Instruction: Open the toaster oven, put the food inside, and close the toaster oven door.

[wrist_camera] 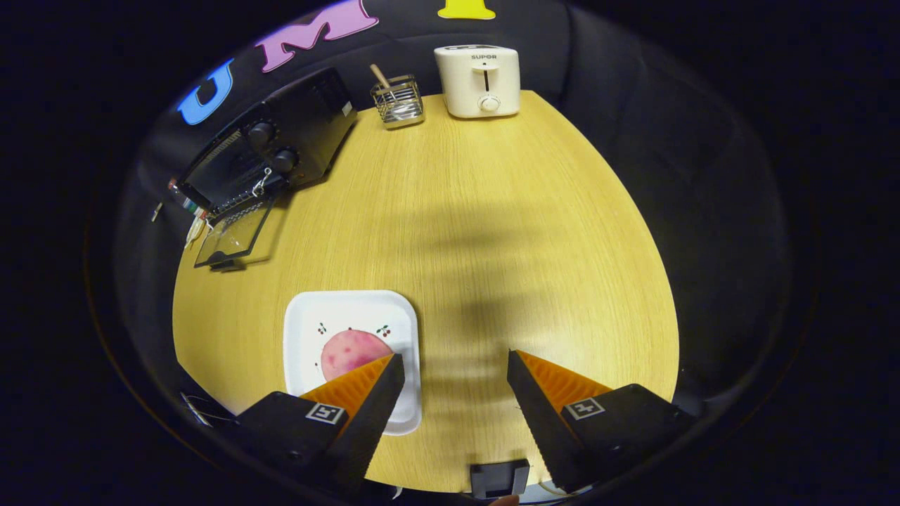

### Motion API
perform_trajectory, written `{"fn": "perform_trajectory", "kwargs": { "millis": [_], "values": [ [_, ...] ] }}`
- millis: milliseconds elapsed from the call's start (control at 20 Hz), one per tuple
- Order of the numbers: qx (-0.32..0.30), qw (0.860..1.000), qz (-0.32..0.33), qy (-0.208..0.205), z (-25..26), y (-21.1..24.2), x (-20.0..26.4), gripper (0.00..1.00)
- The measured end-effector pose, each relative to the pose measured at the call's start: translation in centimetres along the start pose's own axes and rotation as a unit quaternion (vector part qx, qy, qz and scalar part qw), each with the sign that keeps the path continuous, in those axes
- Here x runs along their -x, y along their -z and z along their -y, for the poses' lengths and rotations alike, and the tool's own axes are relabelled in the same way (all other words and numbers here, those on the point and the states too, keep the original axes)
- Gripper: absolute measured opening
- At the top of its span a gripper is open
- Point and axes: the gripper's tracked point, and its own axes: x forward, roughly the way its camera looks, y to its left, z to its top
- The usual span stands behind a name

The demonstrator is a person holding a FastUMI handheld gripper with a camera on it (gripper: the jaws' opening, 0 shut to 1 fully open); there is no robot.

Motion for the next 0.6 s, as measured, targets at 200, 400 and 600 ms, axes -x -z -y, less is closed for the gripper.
{"fn": "perform_trajectory", "kwargs": {
  "millis": [200, 400, 600],
  "values": [
    [-0.014, 0.999, -0.042, -0.028, -0.9, 0.6, -1.1, 0.97],
    [-0.031, 0.996, -0.077, -0.041, -1.5, 0.5, -1.9, 0.91],
    [-0.032, 0.991, -0.119, -0.045, -2.2, 1.9, -2.3, 0.50]
  ]
}}
